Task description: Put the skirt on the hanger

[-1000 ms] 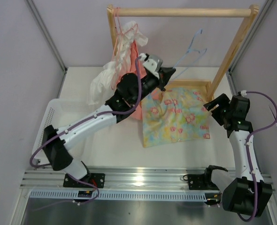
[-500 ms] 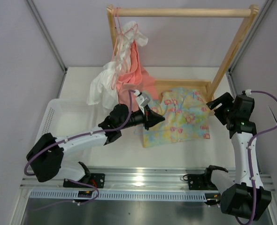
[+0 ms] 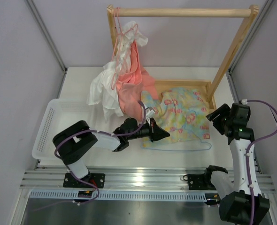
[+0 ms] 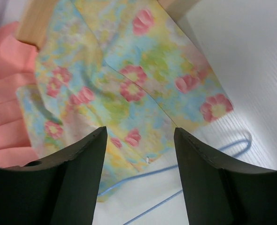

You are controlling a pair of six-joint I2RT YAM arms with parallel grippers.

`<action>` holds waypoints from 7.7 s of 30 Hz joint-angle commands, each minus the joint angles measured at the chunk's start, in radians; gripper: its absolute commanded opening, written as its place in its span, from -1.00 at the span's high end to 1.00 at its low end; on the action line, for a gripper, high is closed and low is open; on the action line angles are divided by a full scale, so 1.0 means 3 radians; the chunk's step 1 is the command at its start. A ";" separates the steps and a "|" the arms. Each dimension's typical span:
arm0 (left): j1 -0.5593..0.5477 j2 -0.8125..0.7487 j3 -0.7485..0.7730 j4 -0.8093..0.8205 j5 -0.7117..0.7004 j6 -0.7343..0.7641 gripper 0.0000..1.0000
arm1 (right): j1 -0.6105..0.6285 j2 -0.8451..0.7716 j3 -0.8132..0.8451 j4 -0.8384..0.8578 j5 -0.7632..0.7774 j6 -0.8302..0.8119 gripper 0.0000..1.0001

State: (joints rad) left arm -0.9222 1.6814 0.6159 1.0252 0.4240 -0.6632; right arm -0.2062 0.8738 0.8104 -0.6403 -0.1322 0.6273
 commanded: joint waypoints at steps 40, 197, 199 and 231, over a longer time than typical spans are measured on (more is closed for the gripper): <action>-0.0500 0.0521 0.0263 -0.0109 -0.1935 0.0375 1.00 | 0.0191 0.1091 -0.0784 0.0754 0.0655 0.0154 0.09; -0.0925 0.0915 0.0033 0.1445 -0.3515 0.2507 1.00 | 0.2318 0.0549 -0.1367 0.1065 0.0962 0.1897 0.00; -0.0925 0.0915 0.0038 0.1435 -0.3515 0.2502 1.00 | 0.2329 0.0585 -0.1367 0.1096 0.0977 0.1892 0.04; -0.0832 0.0976 -0.0104 0.1675 -0.3341 0.2482 1.00 | 0.1460 -0.0095 -0.0810 0.0023 0.0702 0.0813 1.00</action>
State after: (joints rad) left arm -1.1793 1.9835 0.6048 1.2934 -0.5896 0.0967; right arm 0.2718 0.8360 0.5110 -0.6182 0.1223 0.9321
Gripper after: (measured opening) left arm 0.017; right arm 0.022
